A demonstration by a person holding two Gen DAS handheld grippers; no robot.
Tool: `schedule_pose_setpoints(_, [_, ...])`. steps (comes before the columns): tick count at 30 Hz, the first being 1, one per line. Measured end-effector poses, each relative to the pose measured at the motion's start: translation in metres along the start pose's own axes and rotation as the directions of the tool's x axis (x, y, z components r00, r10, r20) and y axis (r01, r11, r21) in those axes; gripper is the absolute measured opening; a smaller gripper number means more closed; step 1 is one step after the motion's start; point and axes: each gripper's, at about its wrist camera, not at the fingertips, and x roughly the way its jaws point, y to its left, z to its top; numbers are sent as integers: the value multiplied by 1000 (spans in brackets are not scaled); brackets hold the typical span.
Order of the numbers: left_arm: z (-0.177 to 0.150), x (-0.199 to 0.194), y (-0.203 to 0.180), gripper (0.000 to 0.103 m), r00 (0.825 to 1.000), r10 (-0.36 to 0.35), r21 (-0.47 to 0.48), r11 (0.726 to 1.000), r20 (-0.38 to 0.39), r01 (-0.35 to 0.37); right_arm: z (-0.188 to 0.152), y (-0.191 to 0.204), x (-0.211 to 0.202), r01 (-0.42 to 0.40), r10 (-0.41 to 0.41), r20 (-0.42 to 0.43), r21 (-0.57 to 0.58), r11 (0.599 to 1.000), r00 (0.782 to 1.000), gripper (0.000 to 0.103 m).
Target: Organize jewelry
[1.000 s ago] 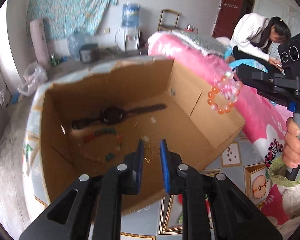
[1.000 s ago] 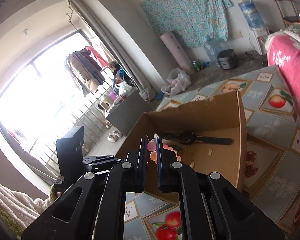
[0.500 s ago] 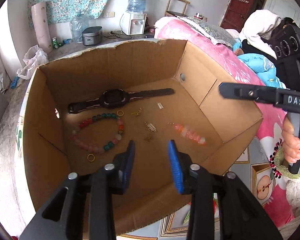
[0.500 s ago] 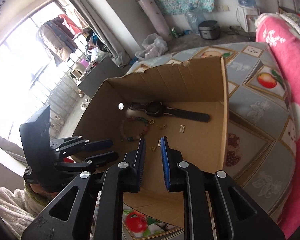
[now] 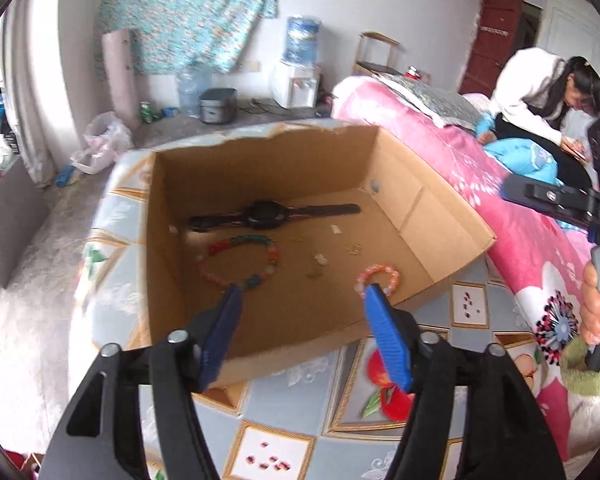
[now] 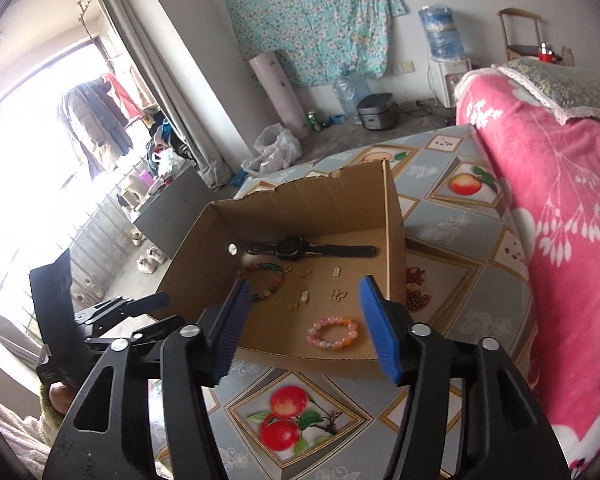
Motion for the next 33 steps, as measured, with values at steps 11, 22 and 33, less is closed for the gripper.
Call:
schedule_pose_setpoints(11, [-24, 12, 85, 82, 1000, -10, -305, 952, -10, 7, -15, -70, 37, 73, -56, -78, 231, 970, 995, 70])
schedule_pose_setpoints(22, [-37, 19, 71, 81, 982, -186, -363, 917, -14, 168, -16, -64, 65, -45, 84, -173, 218, 975, 981, 70])
schedule_pose_setpoints(33, [-65, -14, 45, 82, 985, -166, -329, 934, -49, 140, -35, -57, 50, -2, 41, -195, 196, 981, 980, 70])
